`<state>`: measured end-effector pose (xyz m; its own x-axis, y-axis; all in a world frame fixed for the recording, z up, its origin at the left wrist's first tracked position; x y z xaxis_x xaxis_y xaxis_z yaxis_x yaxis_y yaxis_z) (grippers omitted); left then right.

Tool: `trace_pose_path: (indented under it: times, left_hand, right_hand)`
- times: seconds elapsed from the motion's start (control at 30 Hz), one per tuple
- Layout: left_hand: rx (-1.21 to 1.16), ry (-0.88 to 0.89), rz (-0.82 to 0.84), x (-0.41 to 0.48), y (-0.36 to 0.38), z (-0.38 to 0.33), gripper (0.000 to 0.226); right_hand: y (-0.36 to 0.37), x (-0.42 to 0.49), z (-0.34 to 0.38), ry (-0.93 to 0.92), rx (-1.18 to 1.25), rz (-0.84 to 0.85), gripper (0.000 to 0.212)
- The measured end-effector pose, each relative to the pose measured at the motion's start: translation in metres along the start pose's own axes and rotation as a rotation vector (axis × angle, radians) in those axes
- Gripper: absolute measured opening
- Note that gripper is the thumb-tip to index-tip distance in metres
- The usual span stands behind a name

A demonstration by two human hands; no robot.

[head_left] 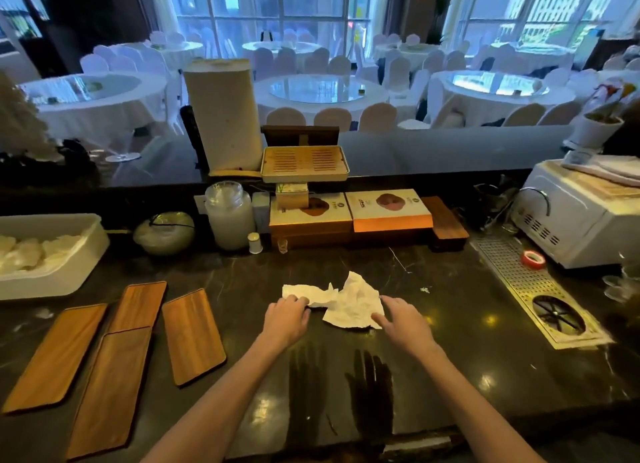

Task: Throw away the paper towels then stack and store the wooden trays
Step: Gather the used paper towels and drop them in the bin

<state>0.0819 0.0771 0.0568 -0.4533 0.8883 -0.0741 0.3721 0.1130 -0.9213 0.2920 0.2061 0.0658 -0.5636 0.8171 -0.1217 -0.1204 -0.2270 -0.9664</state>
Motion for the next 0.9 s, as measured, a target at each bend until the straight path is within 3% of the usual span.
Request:
trace_pose_path:
  times: [0.23, 0.57, 0.8, 0.9]
  left_hand:
    - [0.013, -0.202, 0.086, 0.058, 0.037, 0.011, 0.036]
    - [-0.052, -0.401, 0.123, 0.114, 0.085, 0.012, 0.041]
    - [0.017, -0.510, 0.291, 0.125, 0.117, 0.021, 0.045]
    - [0.024, -0.511, 0.240, 0.117, 0.122, 0.020, 0.040]
  right_hand:
    - [0.054, 0.089, -0.004, -0.091, -0.067, 0.127, 0.052]
    - [0.119, 0.153, -0.008, -0.341, -0.222, 0.416, 0.063]
    - [0.122, 0.180, -0.017, -0.403, -0.191, 0.267, 0.029]
    - [0.114, 0.188, -0.028, -0.349, -0.042, 0.248, 0.024]
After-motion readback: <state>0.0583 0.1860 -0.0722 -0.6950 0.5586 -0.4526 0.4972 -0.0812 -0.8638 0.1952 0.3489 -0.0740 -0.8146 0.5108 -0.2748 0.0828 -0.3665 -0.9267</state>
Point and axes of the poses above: each hand's wrist, its own x-axis towards the middle knuckle, its own y-axis out of the palm, z = x × y, the point moved 6 cm from there along x, towards the middle knuckle, and after that the axes turned 9 degrees about -x, right-handed, at the moved point
